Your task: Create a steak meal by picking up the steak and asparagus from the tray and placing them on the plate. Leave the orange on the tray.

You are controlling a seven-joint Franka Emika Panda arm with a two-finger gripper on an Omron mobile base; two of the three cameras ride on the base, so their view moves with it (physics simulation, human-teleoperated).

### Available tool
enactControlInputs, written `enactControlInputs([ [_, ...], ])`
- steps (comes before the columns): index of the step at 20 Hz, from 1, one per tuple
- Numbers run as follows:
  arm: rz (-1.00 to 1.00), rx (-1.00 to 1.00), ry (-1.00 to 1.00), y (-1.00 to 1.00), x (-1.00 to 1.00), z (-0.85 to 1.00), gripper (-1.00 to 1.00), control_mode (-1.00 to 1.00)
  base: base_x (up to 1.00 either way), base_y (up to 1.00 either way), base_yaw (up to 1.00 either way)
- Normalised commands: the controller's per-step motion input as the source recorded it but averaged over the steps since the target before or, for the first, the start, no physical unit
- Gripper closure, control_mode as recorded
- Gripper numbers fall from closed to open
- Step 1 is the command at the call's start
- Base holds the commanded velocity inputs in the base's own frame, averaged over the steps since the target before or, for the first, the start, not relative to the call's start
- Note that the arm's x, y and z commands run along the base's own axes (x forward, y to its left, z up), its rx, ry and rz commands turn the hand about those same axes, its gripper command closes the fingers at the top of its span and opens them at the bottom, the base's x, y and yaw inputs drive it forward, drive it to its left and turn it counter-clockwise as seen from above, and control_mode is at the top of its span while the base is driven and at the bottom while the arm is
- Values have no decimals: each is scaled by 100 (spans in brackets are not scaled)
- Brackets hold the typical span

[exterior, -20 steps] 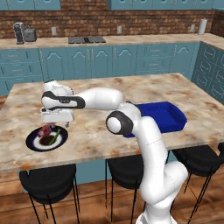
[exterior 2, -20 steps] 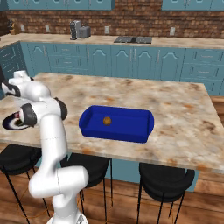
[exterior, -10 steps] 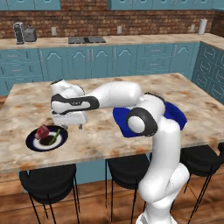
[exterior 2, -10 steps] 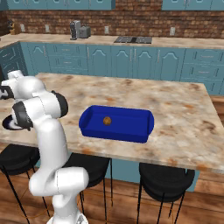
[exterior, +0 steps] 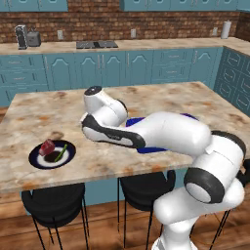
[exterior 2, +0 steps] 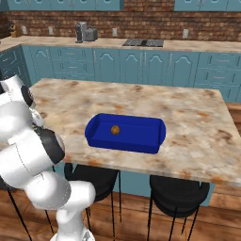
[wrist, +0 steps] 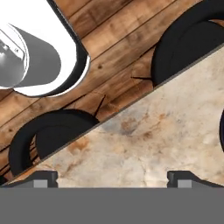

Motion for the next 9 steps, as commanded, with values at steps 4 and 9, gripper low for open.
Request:
enactControlInputs([
  [4, -1, 4, -12, -53, -51, 99, -100, -100, 0, 0, 0],
  [9, 0, 1, -20, -56, -68, 75, -100, -100, 0, 0, 0],
])
